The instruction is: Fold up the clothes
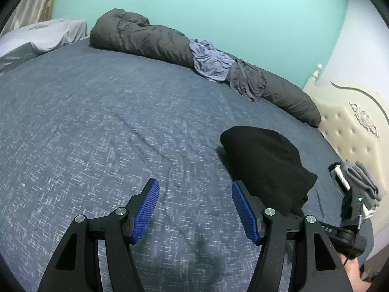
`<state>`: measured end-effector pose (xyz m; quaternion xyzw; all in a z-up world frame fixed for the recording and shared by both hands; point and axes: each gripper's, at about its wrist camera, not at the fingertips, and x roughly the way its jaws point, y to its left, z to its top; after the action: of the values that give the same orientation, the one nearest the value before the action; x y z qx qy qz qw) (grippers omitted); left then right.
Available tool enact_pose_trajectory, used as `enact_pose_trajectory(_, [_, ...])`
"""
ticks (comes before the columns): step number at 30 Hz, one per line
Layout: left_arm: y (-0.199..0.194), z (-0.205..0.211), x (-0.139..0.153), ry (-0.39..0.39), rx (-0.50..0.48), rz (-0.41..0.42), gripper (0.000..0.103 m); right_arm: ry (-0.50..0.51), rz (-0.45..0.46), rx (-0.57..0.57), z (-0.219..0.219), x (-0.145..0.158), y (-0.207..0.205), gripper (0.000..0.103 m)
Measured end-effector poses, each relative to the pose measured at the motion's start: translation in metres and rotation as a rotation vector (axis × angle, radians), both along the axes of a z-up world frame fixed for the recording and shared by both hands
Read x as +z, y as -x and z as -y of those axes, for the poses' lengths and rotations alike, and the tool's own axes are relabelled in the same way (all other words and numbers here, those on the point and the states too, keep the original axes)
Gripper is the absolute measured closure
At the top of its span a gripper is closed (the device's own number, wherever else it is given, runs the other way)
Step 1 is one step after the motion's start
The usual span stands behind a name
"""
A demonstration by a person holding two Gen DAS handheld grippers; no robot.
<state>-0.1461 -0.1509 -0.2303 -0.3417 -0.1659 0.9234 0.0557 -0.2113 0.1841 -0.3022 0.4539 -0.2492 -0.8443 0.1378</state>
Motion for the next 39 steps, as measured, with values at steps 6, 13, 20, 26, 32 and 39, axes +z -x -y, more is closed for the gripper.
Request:
enact_pose_trajectory(6, [-0.005,-0.016,-0.002,0.011,-0.023,0.011,0.037,-0.06,-0.021,-0.035,-0.041,0.016,-0.021,0.098])
enact_pose_trajectory(13, [-0.004,-0.039,0.0,0.013,-0.064,0.008,0.037,-0.109,-0.013,-0.089,-0.096,0.018,-0.034,0.098])
enact_pose_trajectory(20, [0.005,-0.063,-0.001,0.015,-0.107,0.012,0.037,-0.154,-0.024,-0.079,-0.134,0.026,-0.03,0.098])
enact_pose_trajectory(26, [0.013,-0.091,-0.005,-0.004,-0.161,0.02,0.037,-0.212,-0.011,-0.062,-0.153,0.022,-0.024,0.098])
enact_pose_trajectory(32, [0.021,-0.111,-0.01,0.001,-0.19,0.037,0.037,-0.244,-0.007,-0.065,-0.164,0.018,-0.019,0.098])
enact_pose_trajectory(39, [0.029,-0.125,-0.024,-0.009,-0.218,0.095,0.037,-0.243,-0.02,-0.111,-0.166,0.024,-0.036,0.093])
